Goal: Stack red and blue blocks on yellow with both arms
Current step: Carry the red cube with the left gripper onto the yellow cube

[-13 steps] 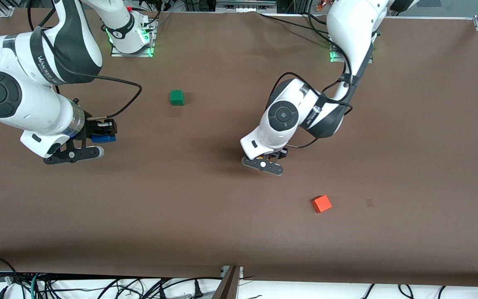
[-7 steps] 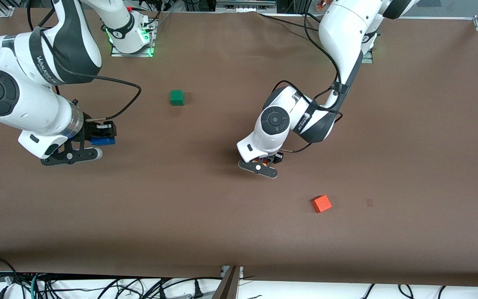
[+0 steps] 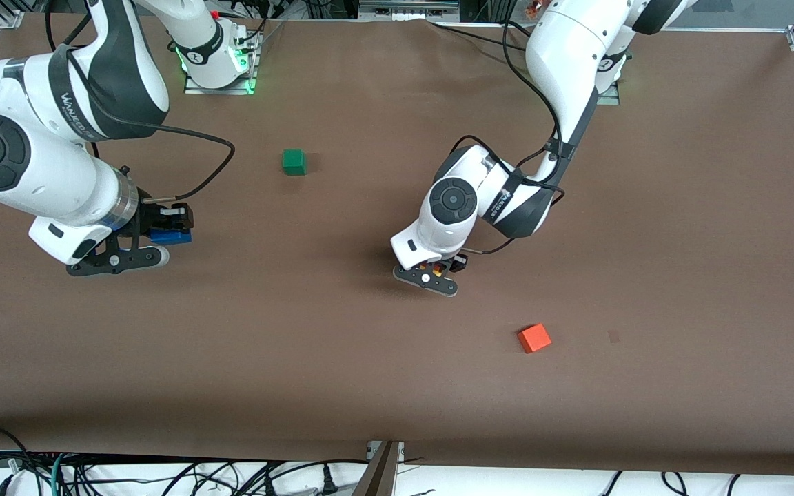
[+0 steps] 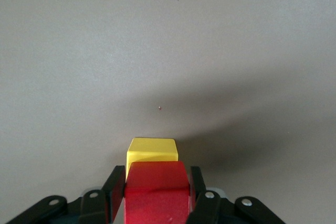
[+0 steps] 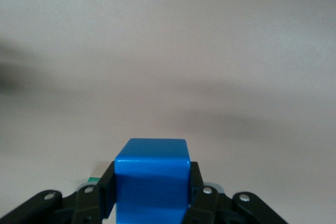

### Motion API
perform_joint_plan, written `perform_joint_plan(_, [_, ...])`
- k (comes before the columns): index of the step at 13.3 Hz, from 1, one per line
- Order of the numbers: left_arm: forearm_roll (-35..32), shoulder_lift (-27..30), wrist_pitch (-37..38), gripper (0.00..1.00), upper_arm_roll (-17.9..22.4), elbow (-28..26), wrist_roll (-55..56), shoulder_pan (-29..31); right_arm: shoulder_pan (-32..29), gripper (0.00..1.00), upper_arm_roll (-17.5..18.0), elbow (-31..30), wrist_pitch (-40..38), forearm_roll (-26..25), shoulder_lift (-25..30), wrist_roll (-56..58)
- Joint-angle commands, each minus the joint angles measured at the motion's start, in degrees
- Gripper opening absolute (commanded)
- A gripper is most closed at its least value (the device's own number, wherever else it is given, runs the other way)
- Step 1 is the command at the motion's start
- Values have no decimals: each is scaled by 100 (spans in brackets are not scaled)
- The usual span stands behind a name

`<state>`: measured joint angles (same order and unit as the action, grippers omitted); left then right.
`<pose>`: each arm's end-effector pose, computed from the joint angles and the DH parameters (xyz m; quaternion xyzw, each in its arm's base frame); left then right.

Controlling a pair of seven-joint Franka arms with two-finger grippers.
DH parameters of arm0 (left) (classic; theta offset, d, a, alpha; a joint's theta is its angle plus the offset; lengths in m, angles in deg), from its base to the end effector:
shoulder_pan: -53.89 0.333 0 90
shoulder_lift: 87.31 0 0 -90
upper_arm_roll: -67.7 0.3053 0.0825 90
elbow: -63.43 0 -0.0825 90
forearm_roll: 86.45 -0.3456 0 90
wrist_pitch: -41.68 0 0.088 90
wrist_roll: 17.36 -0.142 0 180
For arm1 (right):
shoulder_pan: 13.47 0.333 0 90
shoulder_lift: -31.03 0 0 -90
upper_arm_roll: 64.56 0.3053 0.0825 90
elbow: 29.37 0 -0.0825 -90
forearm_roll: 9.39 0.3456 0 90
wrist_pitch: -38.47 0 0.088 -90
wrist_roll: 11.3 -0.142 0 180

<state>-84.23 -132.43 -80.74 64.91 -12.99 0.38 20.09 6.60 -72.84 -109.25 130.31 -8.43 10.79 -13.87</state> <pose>0.5665 -0.4155 0.2395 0.9886 -0.1463 -0.0082 0.0336 0.5883 0.1371 0.4600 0.9940 0.0819 -0.0677 0.0255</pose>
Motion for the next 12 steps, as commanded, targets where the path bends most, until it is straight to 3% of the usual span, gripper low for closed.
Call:
perform_joint_plan(1, [-126, -182, -27, 99, 86, 268, 1, -66, -29, 28, 28, 139, -34, -7, -42, -42])
perform_joint_plan(5, [-82, 29, 524, 100, 86, 566, 19, 136, -29, 28, 28, 148, -26, -7, -50, -42])
perform_joint_plan(7, [-64, 414, 876, 100, 77, 558, 10, 452, -20, 28, 28, 165, -26, -7, -68, -50])
perform_joint_plan(10, [-82, 1135, 1254, 100, 77, 549, 10, 1346, 50, 29, 107, 507, -61, 80, -278, -68])
perform_joint_plan(12, [-64, 1522, 1632, 100, 77, 558, 1, 2067, 277, 29, 343, 901, -17, 282, -602, -942])
